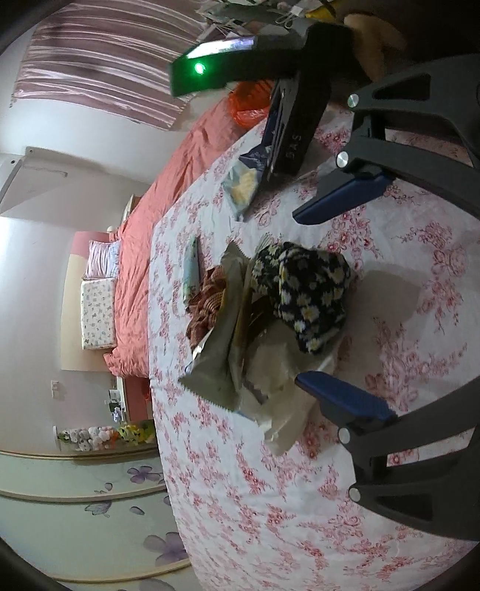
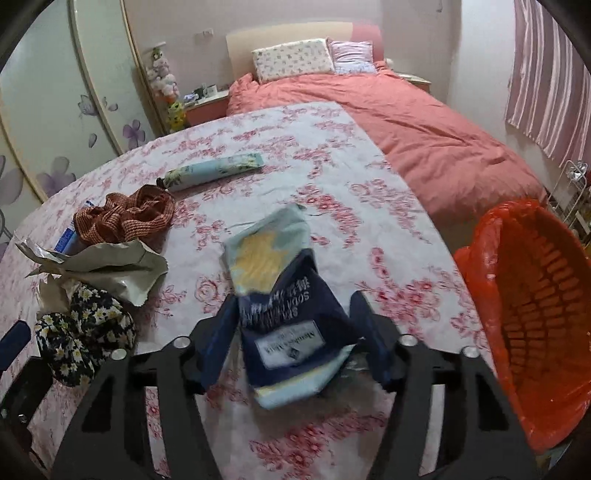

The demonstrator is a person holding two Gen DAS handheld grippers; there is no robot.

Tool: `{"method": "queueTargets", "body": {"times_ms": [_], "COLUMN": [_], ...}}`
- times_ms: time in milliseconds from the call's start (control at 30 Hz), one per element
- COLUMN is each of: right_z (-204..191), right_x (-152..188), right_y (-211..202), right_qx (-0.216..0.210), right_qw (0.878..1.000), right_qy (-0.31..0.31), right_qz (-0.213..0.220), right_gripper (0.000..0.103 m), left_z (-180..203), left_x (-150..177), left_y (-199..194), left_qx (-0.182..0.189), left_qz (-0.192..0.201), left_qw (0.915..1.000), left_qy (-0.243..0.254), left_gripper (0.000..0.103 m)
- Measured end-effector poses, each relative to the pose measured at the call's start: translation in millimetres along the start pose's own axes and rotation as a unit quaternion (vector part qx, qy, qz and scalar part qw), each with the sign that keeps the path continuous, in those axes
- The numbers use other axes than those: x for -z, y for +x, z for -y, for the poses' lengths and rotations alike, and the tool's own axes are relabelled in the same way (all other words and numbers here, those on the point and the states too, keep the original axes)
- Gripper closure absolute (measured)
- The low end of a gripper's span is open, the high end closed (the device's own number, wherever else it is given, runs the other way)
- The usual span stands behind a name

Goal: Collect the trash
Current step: 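Grasp the black floral cloth with the left tool while the right tool grasps the blue snack bag, then carry both items over the orange basket and open both tools to drop them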

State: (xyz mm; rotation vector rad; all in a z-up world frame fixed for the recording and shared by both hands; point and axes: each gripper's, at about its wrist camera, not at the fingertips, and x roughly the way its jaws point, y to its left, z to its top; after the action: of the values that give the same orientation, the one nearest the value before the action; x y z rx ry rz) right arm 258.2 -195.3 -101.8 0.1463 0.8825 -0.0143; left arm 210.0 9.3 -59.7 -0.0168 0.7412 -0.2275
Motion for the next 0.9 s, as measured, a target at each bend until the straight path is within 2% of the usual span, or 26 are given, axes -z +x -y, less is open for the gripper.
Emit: {"method": "queueTargets", "body": {"times_ms": [167,233,300,400,467,900], "right_z": [14,19,22,27,31,44], "right_x": [7,8,9,9,9,11], "right_y": [-10,-14,-18,-25,-30,-69], "right_qx": [-0.003,-0.005,-0.008,-0.013,-0.017,-0.038], "right_qw": [1.0,1.0,1.0,0.999,0.999,0.996], "right_qy": [0.015,0.02,0.023,0.026,0.029,0.046], "right_qz": [0.003,0.006,0.011,0.016,0.02,0.06], "right_gripper": [0.053,0.056,0.06,0.065,0.07,0.071], "left_z": [10,14,16,14,13,28], "left_x": [0,0,-1,-2,-4,-24], "left_y": [13,22,29,31,25,-18], "left_qx": [-0.017,-0.025,-0.032,-0.021,-0.011,0.022], "left_qz": [-0.011,-0.023,-0.033,-0.036,-0.028,0.023], "left_qw": [0.9998,0.9994,0.9989,0.9991,0.9995,0.9994], "left_qy": [0.007,0.01,0.012,0.002,-0.004,-0.01], "left_gripper": [0.038,0.048,0.073,0.086,0.088,0.09]}}
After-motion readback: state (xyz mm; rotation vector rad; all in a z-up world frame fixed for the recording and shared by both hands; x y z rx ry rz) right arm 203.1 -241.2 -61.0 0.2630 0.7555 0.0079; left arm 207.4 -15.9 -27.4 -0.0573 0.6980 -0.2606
